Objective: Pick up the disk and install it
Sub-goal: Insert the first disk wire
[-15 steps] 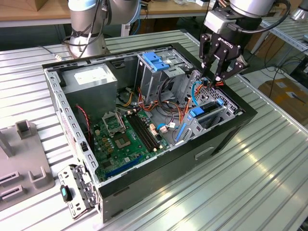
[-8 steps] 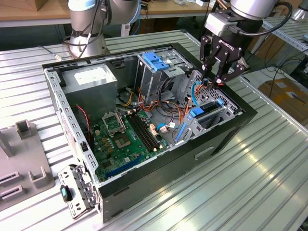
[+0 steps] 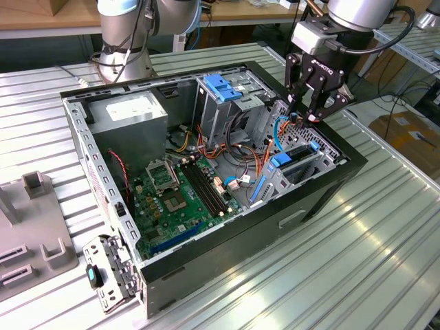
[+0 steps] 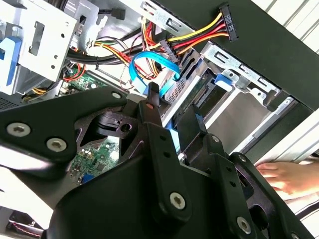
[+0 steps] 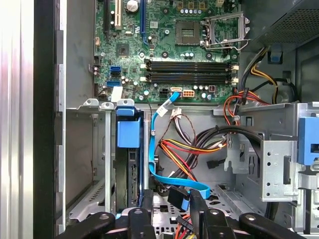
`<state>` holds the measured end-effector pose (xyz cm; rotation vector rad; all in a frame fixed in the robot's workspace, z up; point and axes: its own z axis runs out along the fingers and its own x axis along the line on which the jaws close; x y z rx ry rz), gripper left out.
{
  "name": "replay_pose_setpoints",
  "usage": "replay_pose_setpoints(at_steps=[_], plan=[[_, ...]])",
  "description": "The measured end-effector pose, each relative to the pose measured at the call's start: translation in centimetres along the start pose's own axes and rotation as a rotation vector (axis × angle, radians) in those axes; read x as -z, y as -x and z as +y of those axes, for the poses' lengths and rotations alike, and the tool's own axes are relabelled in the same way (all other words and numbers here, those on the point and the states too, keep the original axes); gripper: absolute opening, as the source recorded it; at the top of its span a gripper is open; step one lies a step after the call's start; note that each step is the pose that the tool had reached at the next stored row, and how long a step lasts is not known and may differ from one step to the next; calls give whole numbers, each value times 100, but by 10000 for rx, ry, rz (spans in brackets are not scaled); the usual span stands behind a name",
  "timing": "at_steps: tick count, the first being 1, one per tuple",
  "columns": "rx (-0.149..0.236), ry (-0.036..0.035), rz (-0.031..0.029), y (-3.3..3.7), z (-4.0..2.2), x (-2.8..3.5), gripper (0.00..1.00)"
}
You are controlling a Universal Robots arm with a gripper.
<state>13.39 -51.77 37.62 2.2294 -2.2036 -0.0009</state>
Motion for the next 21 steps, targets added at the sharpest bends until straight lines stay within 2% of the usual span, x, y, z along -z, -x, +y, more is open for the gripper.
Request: replay_pose_setpoints(at_steps=[5,7,8,10,19,21], plan=[[0,0,1,0,0,0,41],[0,-1,1,0,0,0,28],[0,0,1,0,0,0,28],[0,0,2,0,0,0,17],[0,0,4,0,0,0,16],[4,-28,5,-1,1,-1,16]])
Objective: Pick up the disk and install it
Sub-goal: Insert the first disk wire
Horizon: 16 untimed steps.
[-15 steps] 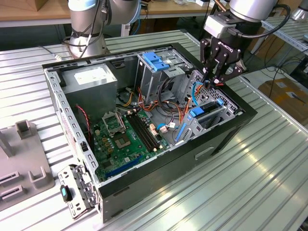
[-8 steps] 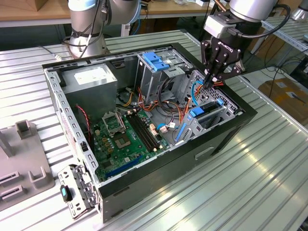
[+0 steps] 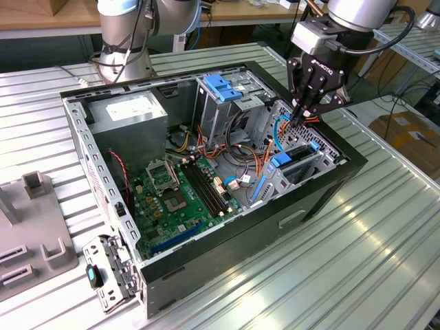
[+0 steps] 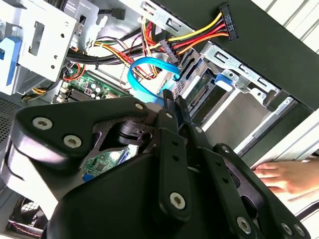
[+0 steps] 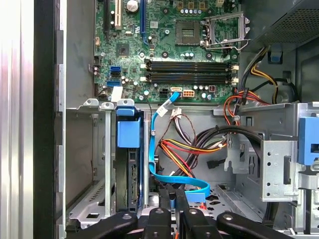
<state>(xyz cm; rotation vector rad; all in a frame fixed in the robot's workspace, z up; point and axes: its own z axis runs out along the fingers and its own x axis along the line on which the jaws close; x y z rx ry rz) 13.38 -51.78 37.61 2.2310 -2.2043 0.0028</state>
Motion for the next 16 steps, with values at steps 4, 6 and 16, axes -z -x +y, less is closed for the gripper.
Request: replay_pose_setpoints(at_steps=[4,6,16], plan=[[47,-414,6,-17,32,-15,16],[67,-425,4,-59,82,-34,16],[200,-501,3,-199,203,-116,16]])
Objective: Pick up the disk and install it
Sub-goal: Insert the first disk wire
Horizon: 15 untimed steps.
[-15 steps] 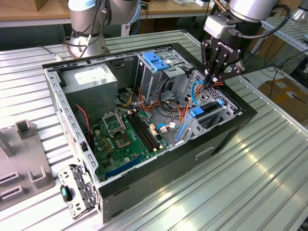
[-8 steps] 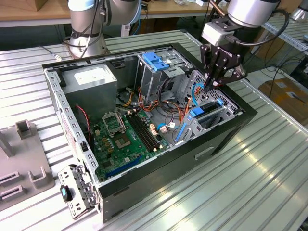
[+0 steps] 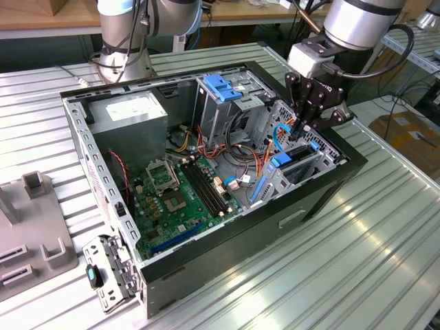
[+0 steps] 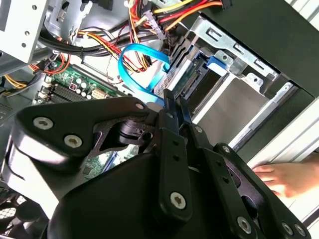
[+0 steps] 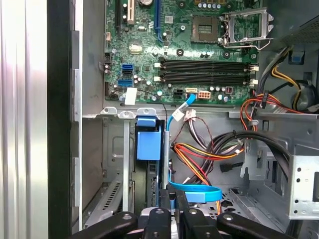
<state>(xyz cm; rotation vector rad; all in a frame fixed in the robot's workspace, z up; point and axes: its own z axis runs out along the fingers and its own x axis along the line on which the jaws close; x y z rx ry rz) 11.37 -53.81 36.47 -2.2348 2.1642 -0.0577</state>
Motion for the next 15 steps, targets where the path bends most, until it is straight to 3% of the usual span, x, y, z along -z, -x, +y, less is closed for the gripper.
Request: replay_pose_setpoints(at_steps=[15], plan=[[33,-1,-2,-1,1,0,16]])
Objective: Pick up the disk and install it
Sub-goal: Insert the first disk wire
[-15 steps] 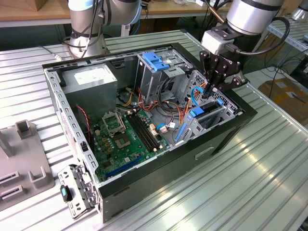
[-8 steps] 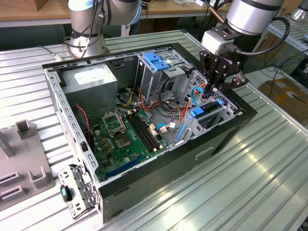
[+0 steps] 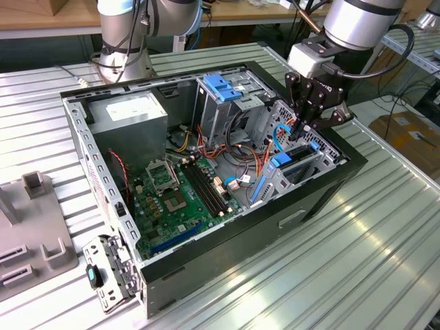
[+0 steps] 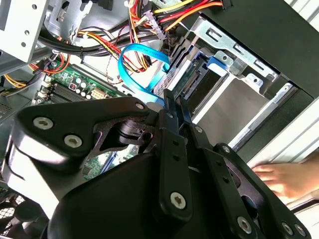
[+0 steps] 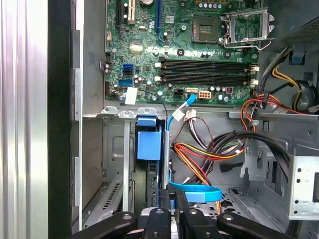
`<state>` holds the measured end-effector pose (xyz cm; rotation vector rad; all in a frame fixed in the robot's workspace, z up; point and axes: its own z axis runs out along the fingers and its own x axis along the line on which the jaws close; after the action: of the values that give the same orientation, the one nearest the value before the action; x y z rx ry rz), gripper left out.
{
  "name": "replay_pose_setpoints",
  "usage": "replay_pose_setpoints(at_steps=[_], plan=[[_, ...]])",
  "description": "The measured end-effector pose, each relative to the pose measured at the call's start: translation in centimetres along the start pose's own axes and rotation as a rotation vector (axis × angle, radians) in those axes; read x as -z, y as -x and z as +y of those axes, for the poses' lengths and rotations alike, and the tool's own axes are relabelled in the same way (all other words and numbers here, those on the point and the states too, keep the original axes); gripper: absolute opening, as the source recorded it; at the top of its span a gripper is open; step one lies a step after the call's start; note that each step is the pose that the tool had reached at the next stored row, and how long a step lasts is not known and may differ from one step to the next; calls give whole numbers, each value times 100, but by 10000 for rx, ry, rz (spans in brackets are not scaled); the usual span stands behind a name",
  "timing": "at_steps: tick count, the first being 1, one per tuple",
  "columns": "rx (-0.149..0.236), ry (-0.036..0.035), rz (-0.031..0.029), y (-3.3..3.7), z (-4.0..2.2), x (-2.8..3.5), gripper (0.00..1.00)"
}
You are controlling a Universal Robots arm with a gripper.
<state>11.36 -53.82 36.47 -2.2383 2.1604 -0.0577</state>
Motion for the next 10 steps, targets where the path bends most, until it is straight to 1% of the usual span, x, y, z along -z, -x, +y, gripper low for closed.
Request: replay_pose_setpoints(at_steps=[1,2,4,6,10], plan=[[-3,-43,-48,-14,1,-3,16],[-6,-94,-79,-22,2,-5,16],[-7,-207,-124,-33,5,-10,16],[-6,-238,-125,-41,12,-16,16],[-7,-238,-124,-59,26,-42,16]])
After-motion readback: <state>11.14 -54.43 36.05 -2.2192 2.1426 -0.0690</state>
